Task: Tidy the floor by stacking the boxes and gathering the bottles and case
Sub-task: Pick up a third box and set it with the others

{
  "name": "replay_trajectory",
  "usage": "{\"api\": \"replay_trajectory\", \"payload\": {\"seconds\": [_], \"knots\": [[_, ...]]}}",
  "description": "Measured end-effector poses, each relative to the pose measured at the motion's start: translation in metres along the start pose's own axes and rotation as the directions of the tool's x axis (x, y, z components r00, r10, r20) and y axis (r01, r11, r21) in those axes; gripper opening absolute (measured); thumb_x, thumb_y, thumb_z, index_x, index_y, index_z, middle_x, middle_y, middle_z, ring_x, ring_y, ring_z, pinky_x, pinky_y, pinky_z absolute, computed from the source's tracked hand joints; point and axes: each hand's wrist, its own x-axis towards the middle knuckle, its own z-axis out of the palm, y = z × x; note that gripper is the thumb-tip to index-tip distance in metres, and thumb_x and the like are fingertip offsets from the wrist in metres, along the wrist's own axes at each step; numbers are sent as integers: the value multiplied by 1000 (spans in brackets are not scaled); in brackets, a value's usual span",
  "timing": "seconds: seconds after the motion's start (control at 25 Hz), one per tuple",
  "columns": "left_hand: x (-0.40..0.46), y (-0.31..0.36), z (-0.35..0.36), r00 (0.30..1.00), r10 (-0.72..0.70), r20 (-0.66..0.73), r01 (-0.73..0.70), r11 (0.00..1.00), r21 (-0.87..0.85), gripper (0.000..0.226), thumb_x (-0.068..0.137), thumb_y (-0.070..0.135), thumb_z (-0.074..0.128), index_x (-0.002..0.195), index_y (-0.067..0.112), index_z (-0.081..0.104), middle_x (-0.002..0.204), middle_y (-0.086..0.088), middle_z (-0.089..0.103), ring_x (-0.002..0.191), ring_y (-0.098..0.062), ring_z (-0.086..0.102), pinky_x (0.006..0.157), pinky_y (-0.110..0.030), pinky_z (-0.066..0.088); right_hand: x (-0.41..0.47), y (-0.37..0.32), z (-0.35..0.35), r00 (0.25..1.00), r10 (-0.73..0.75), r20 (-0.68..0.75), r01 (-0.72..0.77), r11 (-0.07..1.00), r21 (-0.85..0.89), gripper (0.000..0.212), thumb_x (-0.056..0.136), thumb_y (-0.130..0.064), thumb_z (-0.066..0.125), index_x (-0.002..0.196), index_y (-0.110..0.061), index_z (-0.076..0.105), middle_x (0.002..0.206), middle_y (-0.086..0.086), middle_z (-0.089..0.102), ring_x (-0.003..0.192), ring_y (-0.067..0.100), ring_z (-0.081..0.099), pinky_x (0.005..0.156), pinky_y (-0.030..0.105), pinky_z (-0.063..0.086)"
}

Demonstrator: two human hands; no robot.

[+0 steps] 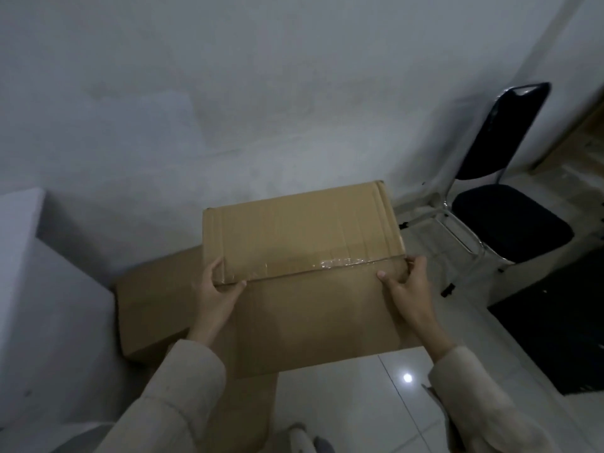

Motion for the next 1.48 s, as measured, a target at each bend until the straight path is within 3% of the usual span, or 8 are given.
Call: {"api": "replay_trajectory", "payload": {"seconds": [0.16, 0.36, 0.68, 0.88, 1.08, 1.16, 1.28, 1.48], "knots": [[67, -7, 12, 994, -102, -50, 103, 994, 22, 61, 79, 8, 68, 134, 15, 44, 141, -17, 37, 132, -30, 35, 100, -29, 30, 75, -4, 48, 995, 30, 93, -28, 999, -31, 50, 80, -19, 68, 118, -8, 38, 122, 15, 55, 107, 31, 54, 89, 44, 47], [155, -30, 48, 978, -194, -76, 200, 977, 80, 62, 76, 13, 72, 131, 24, 46, 141, -19, 33, 131, -33, 32, 106, -39, 30, 153, 23, 101, 985, 105, 138, -99, 994, -50, 50, 81, -14, 68, 119, -6, 38, 124, 16, 54, 105, 27, 53, 83, 32, 40], [255, -157, 149, 971, -237, 30, 234, 968, 89, 57, 81, 14, 67, 131, 27, 44, 142, -5, 35, 131, -26, 34, 95, -31, 32, 253, 168, 195, 943, 309, 123, -305, 951, -47, 57, 80, -10, 67, 126, -6, 34, 135, 17, 46, 125, 35, 45, 99, 42, 39], [296, -257, 193, 957, -289, 37, 282, 951, 127, 55, 78, 23, 71, 121, 43, 44, 144, -3, 35, 128, -23, 39, 100, -38, 39, 270, 272, 250, 894, 418, 163, -416, 908, -47, 55, 82, -10, 66, 126, -8, 33, 134, 14, 45, 123, 30, 45, 96, 37, 40], [327, -330, 213, 943, -327, 58, 300, 915, 270, 61, 81, 23, 68, 132, 38, 40, 146, -3, 28, 128, -24, 38, 108, -44, 36, 279, 344, 290, 869, 433, 242, -425, 901, -84, 50, 84, -3, 60, 125, -9, 34, 130, 10, 49, 124, 27, 46, 92, 31, 40], [333, -352, 213, 928, -356, 110, 298, 886, 354, 63, 83, 19, 65, 137, 33, 37, 147, -7, 27, 130, -28, 37, 109, -42, 33, 281, 360, 300, 831, 440, 341, -415, 898, -147, 56, 83, 2, 57, 131, -10, 30, 126, 6, 45, 127, 27, 42, 92, 32, 39], [338, -369, 209, 904, -386, 181, 278, 855, 437, 60, 86, 20, 61, 140, 29, 36, 150, -8, 24, 134, -32, 35, 111, -46, 32, 280, 367, 303, 767, 474, 433, -412, 880, -235, 69, 84, 4, 52, 143, -11, 19, 141, 10, 37, 131, 28, 36, 98, 36, 37], [325, -353, 221, 891, -436, 123, 338, 820, 462, 47, 92, 22, 51, 137, 20, 42, 158, -9, 9, 144, -28, 15, 117, -40, 21, 274, 354, 294, 763, 451, 463, -352, 891, -287, 73, 84, 9, 42, 147, -13, 14, 152, 7, 26, 138, 23, 28, 109, 31, 28]]}}
